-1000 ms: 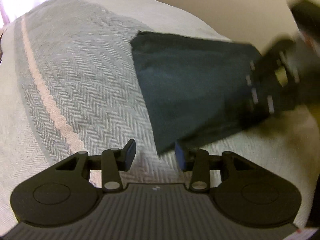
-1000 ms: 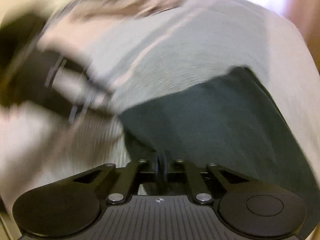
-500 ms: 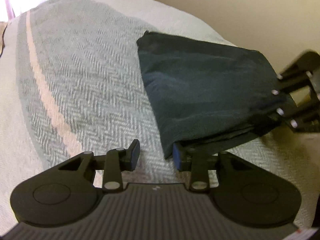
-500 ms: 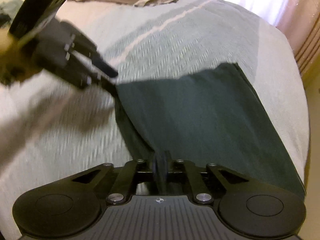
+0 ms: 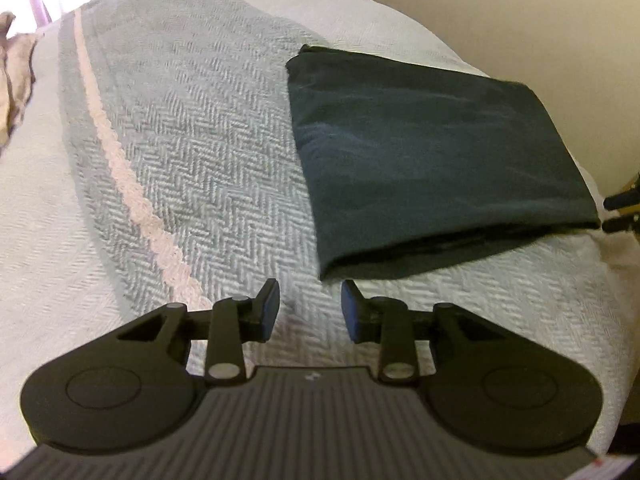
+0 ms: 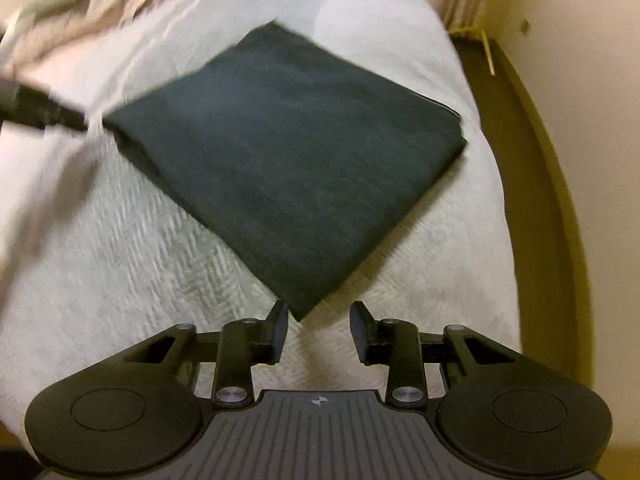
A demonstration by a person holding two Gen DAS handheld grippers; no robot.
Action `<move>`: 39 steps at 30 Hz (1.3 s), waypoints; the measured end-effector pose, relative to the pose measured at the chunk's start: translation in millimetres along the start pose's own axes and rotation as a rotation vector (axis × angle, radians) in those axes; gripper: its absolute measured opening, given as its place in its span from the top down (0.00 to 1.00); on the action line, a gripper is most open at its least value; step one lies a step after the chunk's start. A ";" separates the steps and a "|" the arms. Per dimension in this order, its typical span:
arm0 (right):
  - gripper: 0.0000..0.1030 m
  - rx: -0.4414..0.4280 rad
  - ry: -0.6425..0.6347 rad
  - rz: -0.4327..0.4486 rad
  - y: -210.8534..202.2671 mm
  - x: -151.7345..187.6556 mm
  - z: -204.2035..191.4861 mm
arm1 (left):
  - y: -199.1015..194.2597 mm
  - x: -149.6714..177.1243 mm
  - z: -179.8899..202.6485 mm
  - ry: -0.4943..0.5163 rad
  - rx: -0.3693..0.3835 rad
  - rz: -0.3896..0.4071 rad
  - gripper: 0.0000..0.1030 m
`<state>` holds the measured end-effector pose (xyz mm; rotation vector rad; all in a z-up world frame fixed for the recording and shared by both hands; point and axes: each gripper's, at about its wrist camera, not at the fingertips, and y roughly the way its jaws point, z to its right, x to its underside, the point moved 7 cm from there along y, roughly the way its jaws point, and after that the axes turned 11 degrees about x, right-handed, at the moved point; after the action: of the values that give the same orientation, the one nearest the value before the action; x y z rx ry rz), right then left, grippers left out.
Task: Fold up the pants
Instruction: 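Smooth the folded jeans square flat with both grippers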
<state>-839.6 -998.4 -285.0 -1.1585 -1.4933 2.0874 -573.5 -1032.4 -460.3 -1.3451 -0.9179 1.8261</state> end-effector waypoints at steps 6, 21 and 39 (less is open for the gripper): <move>0.70 -0.176 0.377 0.030 -1.4 -4.3 23.8 | 9.4 -25.3 78.6 0.129 0.066 0.008 0.72; 1.00 -0.235 0.626 0.075 28.8 -43.7 67.4 | 81.5 -42.5 144.9 0.252 0.140 -0.067 0.69; 0.42 -0.041 0.373 -0.022 -38.3 -6.8 15.6 | 9.6 -22.8 133.2 -0.015 0.000 -0.090 0.46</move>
<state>-854.6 -997.4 -245.8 -1.4436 -1.3664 1.7127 -698.0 -1075.7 -428.5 -1.2705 -0.9709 1.7700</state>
